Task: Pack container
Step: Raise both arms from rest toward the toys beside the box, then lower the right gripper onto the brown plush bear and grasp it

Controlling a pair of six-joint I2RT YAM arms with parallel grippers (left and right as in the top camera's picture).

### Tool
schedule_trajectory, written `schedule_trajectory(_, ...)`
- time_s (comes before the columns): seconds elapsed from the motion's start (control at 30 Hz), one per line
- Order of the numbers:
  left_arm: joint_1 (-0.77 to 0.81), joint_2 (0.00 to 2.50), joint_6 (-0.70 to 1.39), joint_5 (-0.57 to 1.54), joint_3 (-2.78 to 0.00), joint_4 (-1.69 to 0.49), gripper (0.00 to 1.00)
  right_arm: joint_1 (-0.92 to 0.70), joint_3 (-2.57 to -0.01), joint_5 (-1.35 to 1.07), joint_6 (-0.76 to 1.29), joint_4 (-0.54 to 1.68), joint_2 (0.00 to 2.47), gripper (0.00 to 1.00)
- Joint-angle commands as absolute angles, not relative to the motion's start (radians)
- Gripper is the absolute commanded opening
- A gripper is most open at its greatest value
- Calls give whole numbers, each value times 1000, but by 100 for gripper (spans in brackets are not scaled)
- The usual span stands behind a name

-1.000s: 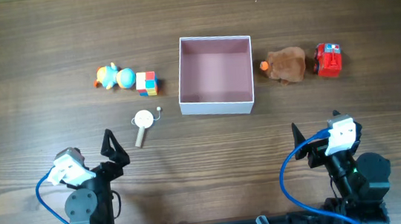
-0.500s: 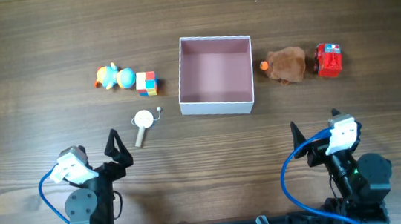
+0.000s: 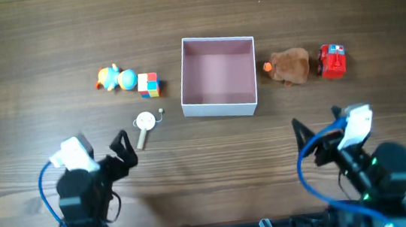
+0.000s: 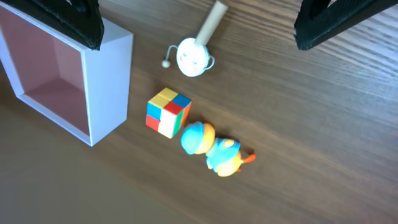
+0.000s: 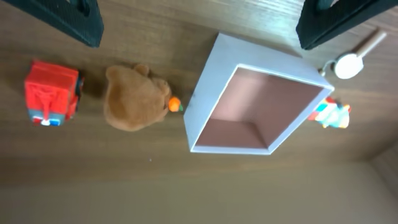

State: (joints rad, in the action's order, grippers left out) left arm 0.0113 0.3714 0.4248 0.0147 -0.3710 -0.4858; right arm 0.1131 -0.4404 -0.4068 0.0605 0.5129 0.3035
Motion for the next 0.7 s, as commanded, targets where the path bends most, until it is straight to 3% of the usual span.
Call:
schedule_trajectory(0.0,15,580,426,33,-583,-529,99,115,-683,-358,77,601,546,100)
schedule_trajectory(0.3,15,1040,344,33,-1081,-731,100,115,-1294,-279,43,1001,1072,100)
schedule_trajectory(0.47,15,1240,344,33,-1221,-780,100,115,-1556,-250,19,1198,1333,100)
schedule_trajectory(0.67,8,1362,344,33,-1240,-776,100,114,-1634,-533,-29,1264,1554,100)
